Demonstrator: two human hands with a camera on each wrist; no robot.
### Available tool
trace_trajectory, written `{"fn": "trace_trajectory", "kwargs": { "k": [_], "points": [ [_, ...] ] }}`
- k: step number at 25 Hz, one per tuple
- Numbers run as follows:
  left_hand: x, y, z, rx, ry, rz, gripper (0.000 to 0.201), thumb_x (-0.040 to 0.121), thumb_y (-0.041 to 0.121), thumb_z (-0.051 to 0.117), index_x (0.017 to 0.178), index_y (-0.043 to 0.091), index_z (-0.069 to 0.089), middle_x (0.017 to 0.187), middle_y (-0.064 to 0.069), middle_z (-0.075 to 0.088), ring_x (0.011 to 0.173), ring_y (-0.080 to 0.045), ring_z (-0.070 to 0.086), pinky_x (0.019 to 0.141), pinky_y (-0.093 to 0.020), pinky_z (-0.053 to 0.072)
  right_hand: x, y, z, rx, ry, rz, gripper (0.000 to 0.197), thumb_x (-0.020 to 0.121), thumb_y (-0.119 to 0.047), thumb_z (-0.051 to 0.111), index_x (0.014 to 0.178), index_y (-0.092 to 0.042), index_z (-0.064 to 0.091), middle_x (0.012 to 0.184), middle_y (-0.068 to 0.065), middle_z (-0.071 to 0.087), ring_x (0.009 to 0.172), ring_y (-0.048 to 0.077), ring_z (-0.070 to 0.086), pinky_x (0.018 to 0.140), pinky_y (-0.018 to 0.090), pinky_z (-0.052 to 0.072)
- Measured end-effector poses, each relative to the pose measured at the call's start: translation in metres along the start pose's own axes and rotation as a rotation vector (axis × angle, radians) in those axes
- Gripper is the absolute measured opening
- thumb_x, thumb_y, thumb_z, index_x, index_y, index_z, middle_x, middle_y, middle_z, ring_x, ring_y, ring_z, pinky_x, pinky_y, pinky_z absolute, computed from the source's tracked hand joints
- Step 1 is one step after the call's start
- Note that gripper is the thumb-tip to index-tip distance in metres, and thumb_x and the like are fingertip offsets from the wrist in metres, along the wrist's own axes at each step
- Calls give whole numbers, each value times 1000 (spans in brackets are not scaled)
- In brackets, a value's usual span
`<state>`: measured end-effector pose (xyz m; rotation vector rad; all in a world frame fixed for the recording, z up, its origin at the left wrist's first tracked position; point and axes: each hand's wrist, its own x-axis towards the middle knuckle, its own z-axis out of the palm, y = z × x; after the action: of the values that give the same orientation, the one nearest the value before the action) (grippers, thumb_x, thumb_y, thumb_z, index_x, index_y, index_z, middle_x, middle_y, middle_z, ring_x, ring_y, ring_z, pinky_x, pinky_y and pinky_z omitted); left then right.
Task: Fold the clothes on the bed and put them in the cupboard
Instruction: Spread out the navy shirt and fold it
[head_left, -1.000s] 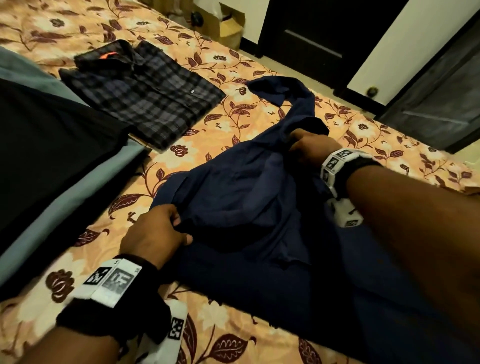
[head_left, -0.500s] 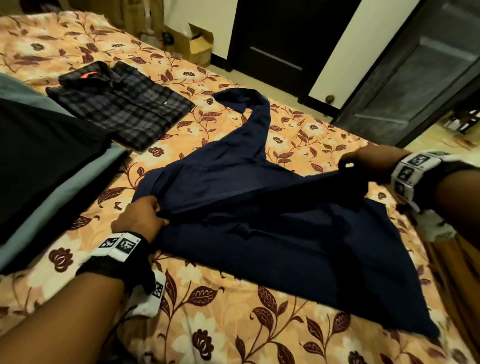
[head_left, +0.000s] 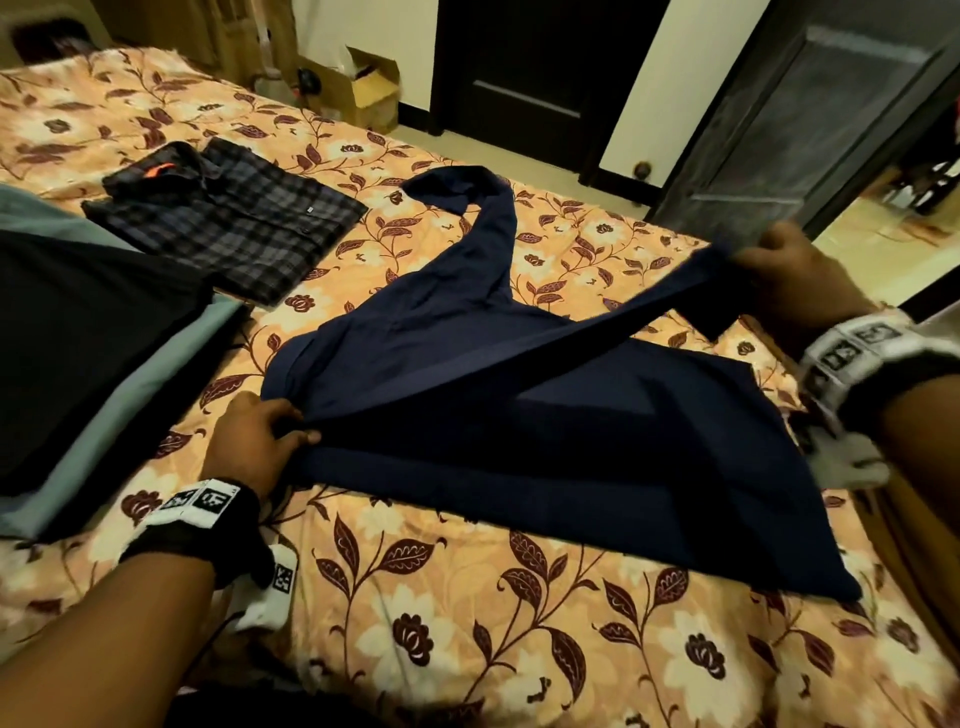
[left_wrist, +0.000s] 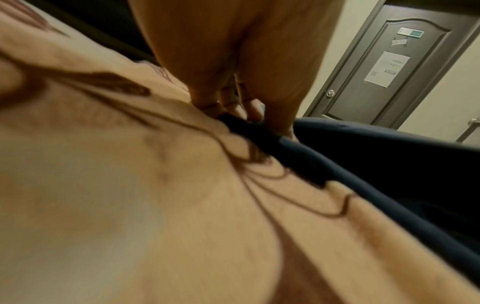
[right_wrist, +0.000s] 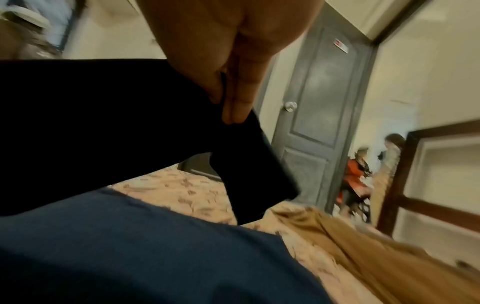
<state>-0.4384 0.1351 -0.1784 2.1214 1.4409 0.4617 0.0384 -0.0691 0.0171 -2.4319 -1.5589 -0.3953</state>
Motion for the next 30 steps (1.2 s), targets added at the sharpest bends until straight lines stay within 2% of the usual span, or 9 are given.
{"fn": "trace_trajectory", "kwargs": {
  "k": [2,4,7,9,13,16,20,26,30],
  "points": [
    [-4,-3,-5,-51,18,12,19,72,10,83,87,7,72,91,-15,52,85,-30,53,76,-35,40,-46,13,5,-8,34,51,30,84,-35,66,99,-10,62,98,26,50,76,43,55,63,47,49],
    [-6,-6,-8,-82,9,14,20,70,2,82,87,7,73,93,-17,57,84,-30,56,77,-32,40,-108,22,20,-57,-40,135,23,84,-17,56,101,-3,60,98,31,53,82,47,56,70,50,49],
    [-8,-13,-12,-76,-29,44,24,69,-2,81,91,7,75,97,-18,62,89,-33,59,82,-32,42,-207,34,69,117,-158,645,39,84,-3,44,121,-1,55,97,40,57,86,53,56,78,50,47],
    [-8,-16,-12,-60,-17,59,27,70,-2,81,94,8,76,99,-17,61,90,-30,58,83,-32,43,-237,41,97,162,-199,823,45,84,-4,44,127,-8,57,112,38,57,95,52,56,84,49,46],
    [-10,-20,-14,-73,-29,38,24,70,0,81,87,15,74,97,-13,62,87,-26,58,80,-31,42,-239,66,99,186,-152,709,49,85,8,49,131,-8,55,148,14,41,126,42,45,109,49,33],
    [-10,-17,-20,-61,-67,-16,20,70,3,83,72,18,69,87,-9,66,84,-25,61,72,-27,42,-247,67,90,133,-233,642,59,82,13,51,138,-6,49,153,13,33,127,43,44,107,49,32],
    [-15,-12,-25,-80,-79,-62,13,74,0,79,79,9,73,82,-6,66,76,-15,58,62,-10,39,-263,50,108,150,-558,690,62,90,9,42,148,-11,32,159,11,16,136,42,33,112,42,27],
    [-14,-15,-22,-275,-32,-223,18,78,-4,74,77,13,69,89,-16,69,73,-17,60,72,-23,51,-280,41,106,85,-460,714,60,92,5,39,149,-10,29,159,9,16,138,42,29,113,49,24],
    [-20,-6,-14,-223,17,-234,10,81,-5,69,88,2,71,87,-15,67,72,-22,59,67,-20,50,-290,34,110,73,-571,750,67,90,5,41,151,-15,25,161,4,11,137,46,28,113,51,25]
  ]
}}
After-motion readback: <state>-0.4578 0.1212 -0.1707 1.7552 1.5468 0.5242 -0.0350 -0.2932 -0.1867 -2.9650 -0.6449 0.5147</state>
